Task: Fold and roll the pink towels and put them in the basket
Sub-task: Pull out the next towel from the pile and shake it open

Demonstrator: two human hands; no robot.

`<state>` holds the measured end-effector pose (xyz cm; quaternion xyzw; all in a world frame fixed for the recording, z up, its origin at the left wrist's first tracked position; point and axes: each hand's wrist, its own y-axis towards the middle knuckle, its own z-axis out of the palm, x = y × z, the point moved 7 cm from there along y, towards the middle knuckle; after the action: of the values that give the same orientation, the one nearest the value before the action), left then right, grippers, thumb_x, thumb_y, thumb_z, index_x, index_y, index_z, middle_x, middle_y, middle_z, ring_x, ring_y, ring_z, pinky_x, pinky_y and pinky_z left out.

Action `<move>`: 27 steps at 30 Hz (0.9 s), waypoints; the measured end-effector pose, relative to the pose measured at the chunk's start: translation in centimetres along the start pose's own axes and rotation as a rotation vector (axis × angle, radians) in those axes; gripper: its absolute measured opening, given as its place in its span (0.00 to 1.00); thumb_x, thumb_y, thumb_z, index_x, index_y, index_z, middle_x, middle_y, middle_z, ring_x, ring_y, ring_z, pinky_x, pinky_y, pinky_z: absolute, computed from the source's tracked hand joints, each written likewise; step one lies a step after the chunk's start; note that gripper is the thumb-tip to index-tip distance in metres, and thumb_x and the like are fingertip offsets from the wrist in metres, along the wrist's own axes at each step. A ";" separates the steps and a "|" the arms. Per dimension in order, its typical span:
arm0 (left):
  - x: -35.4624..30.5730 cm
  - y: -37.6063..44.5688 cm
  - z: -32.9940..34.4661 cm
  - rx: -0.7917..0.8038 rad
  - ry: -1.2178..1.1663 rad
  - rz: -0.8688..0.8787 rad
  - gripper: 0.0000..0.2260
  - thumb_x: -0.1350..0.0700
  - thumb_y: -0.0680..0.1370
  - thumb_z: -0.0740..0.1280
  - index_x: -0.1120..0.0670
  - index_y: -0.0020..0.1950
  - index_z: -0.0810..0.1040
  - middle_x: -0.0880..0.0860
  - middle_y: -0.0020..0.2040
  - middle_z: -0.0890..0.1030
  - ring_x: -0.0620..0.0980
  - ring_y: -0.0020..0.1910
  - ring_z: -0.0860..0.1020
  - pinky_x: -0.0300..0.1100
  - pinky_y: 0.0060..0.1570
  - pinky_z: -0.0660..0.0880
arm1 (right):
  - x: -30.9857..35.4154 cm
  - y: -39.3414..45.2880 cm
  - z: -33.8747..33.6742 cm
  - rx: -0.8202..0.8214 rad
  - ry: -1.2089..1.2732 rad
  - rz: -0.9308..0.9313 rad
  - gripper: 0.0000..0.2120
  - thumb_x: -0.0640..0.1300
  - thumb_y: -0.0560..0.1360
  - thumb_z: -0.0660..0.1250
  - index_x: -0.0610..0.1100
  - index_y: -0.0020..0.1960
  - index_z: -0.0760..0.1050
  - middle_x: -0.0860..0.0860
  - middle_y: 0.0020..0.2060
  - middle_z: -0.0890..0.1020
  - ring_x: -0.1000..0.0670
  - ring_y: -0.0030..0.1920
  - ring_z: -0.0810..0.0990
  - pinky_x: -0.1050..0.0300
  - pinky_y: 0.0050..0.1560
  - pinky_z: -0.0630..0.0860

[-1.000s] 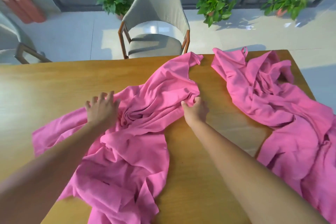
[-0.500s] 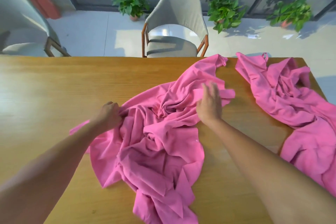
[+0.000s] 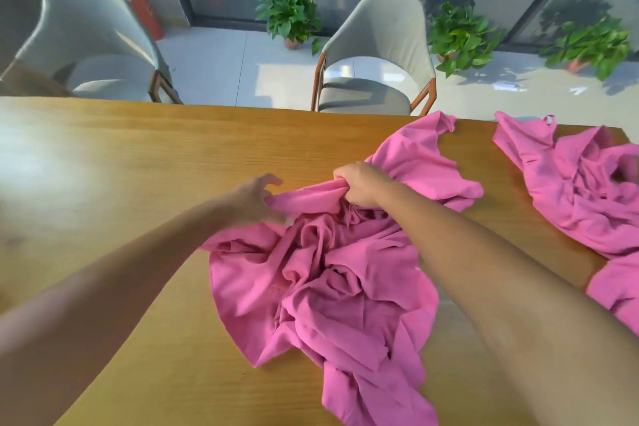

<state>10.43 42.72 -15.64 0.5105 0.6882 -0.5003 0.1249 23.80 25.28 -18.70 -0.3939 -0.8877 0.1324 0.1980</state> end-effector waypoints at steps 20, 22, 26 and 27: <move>7.3 -5.2 5.3 0.026 0.946 0.273 0.11 0.44 0.81 0.65 0.47 0.58 0.77 0.45 0.56 0.78 0.49 0.54 0.80 0.45 0.48 0.79 | 5.6 -16.0 9.7 0.177 -0.071 0.165 0.28 0.56 0.79 0.65 0.45 0.74 0.64 0.46 0.74 0.64 0.42 0.68 0.73 0.47 0.61 0.74; 9.2 -5.3 6.2 -0.014 0.856 0.274 0.12 0.41 0.82 0.62 0.48 0.55 0.78 0.46 0.55 0.80 0.48 0.50 0.80 0.44 0.45 0.79 | 5.7 -15.8 10.6 0.081 -0.030 0.204 0.23 0.56 0.81 0.62 0.46 0.71 0.66 0.47 0.69 0.70 0.41 0.64 0.76 0.47 0.58 0.74; 8.0 -4.3 4.5 -0.185 0.726 0.319 0.09 0.48 0.82 0.65 0.52 0.58 0.76 0.51 0.54 0.77 0.55 0.51 0.80 0.52 0.45 0.79 | 5.3 -14.1 8.3 -0.165 -0.036 0.221 0.16 0.51 0.82 0.60 0.44 0.65 0.71 0.46 0.61 0.76 0.42 0.62 0.76 0.47 0.59 0.73; 7.4 -3.9 4.1 -0.233 0.701 0.329 0.12 0.50 0.81 0.66 0.53 0.62 0.75 0.53 0.58 0.76 0.57 0.55 0.78 0.54 0.47 0.79 | 5.1 -13.6 7.5 -0.235 -0.060 0.207 0.15 0.48 0.82 0.61 0.43 0.66 0.72 0.45 0.63 0.76 0.42 0.64 0.75 0.47 0.62 0.72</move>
<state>2.47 43.78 -20.42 0.7358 0.6503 -0.1880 0.0180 8.47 19.57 -18.81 -0.4998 -0.8572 0.0588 0.1093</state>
